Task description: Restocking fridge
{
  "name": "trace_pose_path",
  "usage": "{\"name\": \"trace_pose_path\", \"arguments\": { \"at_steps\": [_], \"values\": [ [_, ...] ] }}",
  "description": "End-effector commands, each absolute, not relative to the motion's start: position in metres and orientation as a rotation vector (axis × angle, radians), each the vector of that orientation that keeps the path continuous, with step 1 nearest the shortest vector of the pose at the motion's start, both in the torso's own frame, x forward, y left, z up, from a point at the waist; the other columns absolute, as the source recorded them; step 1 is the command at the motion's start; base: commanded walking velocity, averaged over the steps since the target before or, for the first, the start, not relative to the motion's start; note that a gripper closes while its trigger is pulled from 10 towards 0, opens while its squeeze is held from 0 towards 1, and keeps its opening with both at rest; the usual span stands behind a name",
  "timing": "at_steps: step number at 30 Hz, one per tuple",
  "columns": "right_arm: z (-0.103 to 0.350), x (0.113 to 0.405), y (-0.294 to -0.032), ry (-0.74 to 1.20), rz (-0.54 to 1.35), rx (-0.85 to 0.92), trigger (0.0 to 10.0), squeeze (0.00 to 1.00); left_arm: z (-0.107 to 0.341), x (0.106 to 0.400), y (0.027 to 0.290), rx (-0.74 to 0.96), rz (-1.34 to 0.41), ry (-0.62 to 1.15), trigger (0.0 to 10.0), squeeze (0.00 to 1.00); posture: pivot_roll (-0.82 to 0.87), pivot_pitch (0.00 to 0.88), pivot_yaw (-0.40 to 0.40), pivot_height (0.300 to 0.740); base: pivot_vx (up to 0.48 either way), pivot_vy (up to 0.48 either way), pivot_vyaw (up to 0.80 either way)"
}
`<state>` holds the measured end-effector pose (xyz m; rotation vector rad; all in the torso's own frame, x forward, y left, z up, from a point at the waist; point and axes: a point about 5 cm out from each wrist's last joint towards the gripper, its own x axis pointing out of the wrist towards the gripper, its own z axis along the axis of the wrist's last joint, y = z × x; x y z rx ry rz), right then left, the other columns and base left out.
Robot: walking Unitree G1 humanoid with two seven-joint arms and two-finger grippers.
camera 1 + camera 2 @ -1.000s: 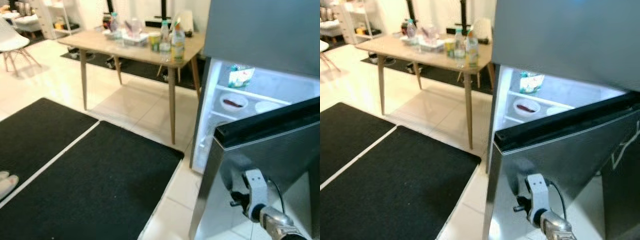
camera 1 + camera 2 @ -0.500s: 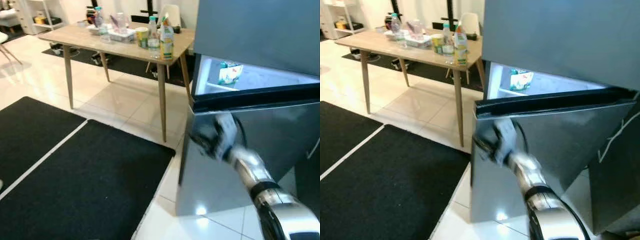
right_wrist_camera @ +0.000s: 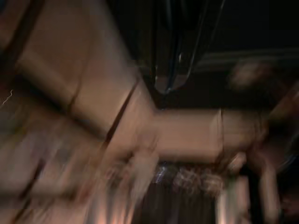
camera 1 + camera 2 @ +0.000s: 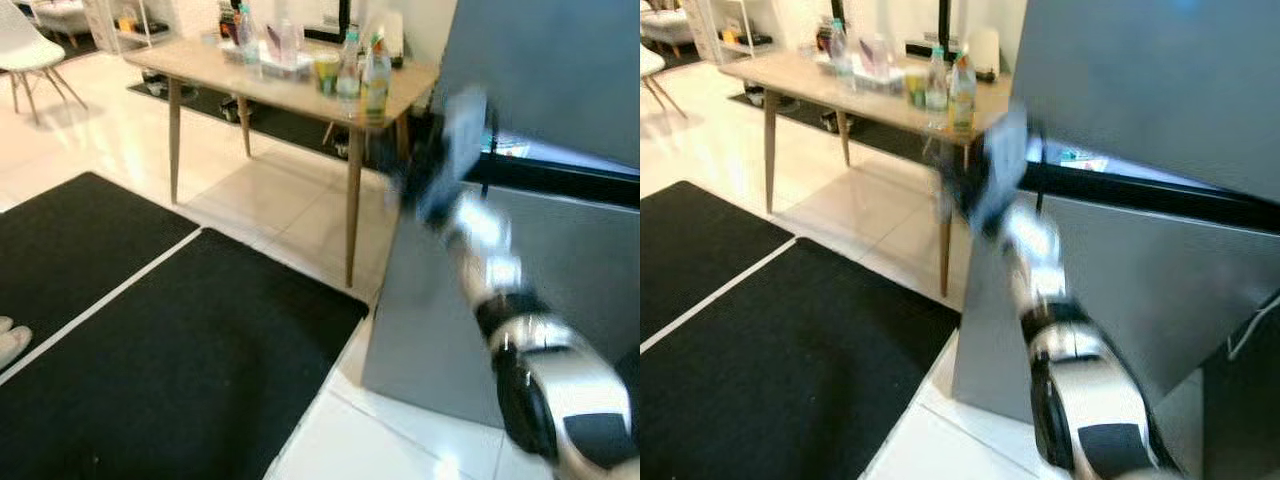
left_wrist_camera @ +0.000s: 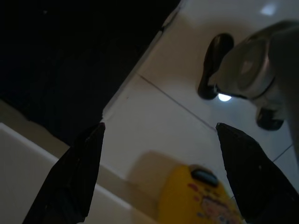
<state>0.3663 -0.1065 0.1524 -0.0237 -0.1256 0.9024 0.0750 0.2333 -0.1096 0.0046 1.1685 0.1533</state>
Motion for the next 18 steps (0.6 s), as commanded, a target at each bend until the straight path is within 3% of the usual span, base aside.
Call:
{"name": "trace_pose_path", "arguments": {
  "at_steps": [1,3,4,5,7,8,9,10,12,13,14,16,17,18],
  "values": [
    [0.147,0.362,-0.106,-0.081,0.977,-0.079,10.0,0.00,-0.110,0.074,0.231,-0.002,0.148,1.171,10.0,0.00,-0.08,0.035,-0.033,0.740,0.000,0.000,0.00],
    [0.093,0.344,-0.120,0.138,0.924,-0.110,10.0,0.00,-0.110,0.079,0.230,-0.008,0.149,1.155,10.0,0.00,-0.08,0.028,-0.036,0.740,0.000,0.000,0.00],
    [0.093,0.344,-0.120,0.138,0.924,-0.110,10.0,0.00,-0.110,0.079,0.230,-0.008,0.149,1.155,10.0,0.00,-0.08,0.028,-0.036,0.740,0.000,0.000,0.00],
    [0.061,0.332,-0.134,0.290,0.816,-0.129,10.0,0.00,-0.109,0.082,0.230,-0.011,0.151,1.146,10.0,0.00,-0.08,0.026,-0.038,0.740,0.000,0.000,0.00],
    [0.061,0.332,-0.134,0.290,0.816,-0.129,10.0,0.00,-0.109,0.082,0.230,-0.011,0.151,1.146,10.0,0.00,-0.08,0.026,-0.038,0.740,0.000,0.000,0.00],
    [0.034,0.317,-0.148,0.425,0.709,-0.154,10.0,0.00,-0.109,0.085,0.229,-0.014,0.153,1.139,10.0,0.00,-0.08,0.022,-0.038,0.740,0.000,0.000,0.00],
    [0.034,0.317,-0.148,0.425,0.709,-0.154,10.0,0.00,-0.109,0.085,0.229,-0.014,0.153,1.139,10.0,0.00,-0.08,0.022,-0.038,0.740,0.000,0.000,0.00],
    [0.000,0.292,-0.168,0.595,0.566,-0.178,10.0,0.00,-0.108,0.087,0.228,-0.017,0.154,1.135,10.0,0.00,-0.08,0.019,-0.038,0.740,0.000,0.000,0.00],
    [0.000,0.292,-0.168,0.595,0.566,-0.178,10.0,0.00,-0.108,0.087,0.228,-0.017,0.154,1.135,10.0,0.00,-0.08,0.019,-0.038,0.740,0.000,0.000,0.00],
    [-0.030,0.261,-0.188,0.754,0.450,-0.191,10.0,0.00,-0.108,0.088,0.228,-0.018,0.154,1.135,10.0,0.00,-0.08,0.018,-0.036,0.740,0.000,0.000,0.00],
    [-0.030,0.261,-0.188,0.754,0.450,-0.191,10.0,0.00,-0.108,0.088,0.228,-0.018,0.154,1.135,10.0,0.00,-0.08,0.018,-0.036,0.740,0.000,0.000,0.00],
    [-0.077,0.183,-0.218,1.049,0.312,-0.197,10.0,0.00,-0.109,0.086,0.228,-0.015,0.150,1.155,10.0,0.00,-0.07,0.019,-0.033,0.740,0.000,0.000,0.00],
    [-0.085,0.162,-0.223,1.118,0.294,-0.197,10.0,0.00,-0.109,0.085,0.228,-0.016,0.153,1.158,10.0,0.00,-0.07,0.019,-0.033,0.740,0.000,0.000,0.00],
    [-0.085,0.162,-0.223,1.118,0.294,-0.197,10.0,0.00,-0.109,0.085,0.228,-0.016,0.153,1.158,10.0,0.00,-0.07,0.019,-0.033,0.740,0.000,0.000,0.00]
  ]
}}
